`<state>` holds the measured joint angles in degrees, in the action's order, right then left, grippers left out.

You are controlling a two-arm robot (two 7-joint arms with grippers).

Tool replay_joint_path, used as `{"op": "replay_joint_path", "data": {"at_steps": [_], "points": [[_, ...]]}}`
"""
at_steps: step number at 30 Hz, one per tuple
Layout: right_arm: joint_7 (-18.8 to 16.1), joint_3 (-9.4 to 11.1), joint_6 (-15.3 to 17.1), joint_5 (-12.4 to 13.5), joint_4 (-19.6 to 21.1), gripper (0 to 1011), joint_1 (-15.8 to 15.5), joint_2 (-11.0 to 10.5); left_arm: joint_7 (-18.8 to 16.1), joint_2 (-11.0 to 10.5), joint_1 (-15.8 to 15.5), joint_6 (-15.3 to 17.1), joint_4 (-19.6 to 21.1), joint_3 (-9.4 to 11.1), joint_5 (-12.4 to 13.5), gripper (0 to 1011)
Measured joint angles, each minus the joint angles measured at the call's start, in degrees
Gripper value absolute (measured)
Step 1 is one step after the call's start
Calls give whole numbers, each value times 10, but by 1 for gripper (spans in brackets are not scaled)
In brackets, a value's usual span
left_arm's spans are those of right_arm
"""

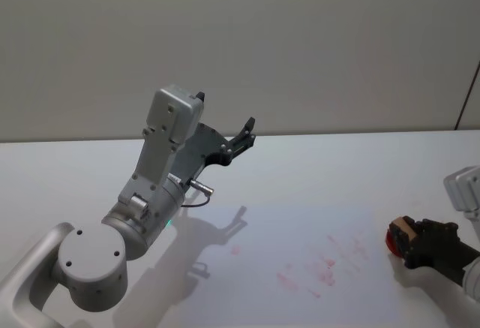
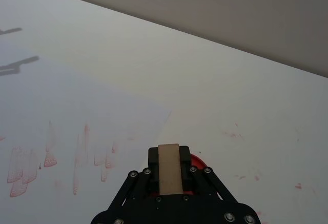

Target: Use the one hand to pick up the stamp and affix it onto the A4 paper.

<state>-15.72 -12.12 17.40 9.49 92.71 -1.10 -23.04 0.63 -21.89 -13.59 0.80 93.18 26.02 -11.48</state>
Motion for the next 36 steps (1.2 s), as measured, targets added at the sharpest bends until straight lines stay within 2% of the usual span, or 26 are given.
{"op": "replay_joint_path", "data": {"at_steps": [17,19,20,24,25,30,32,34,36], "points": [[9,-2,4,-1,-9,229,9,8,0,0,0,0,0,0,0,1001],[10,-2,4,-1,-9,275,10,9,0,0,0,0,0,0,0,1001],[10,-2,5,-1,-10,332,10,9,0,0,0,0,0,0,0,1001],[10,-2,6,-1,-10,415,11,10,0,0,0,0,0,0,0,1001],[10,-2,6,-1,-10,479,12,10,0,0,0,0,0,0,0,1001],[11,0,7,0,-8,619,13,10,0,0,0,0,0,0,0,1001],[11,0,8,2,-6,704,14,11,0,0,0,0,0,0,0,1001],[11,0,8,3,-5,738,15,11,0,0,0,0,0,0,0,1001],[12,1,8,6,0,832,16,12,0,0,0,0,0,0,0,1001]]}}
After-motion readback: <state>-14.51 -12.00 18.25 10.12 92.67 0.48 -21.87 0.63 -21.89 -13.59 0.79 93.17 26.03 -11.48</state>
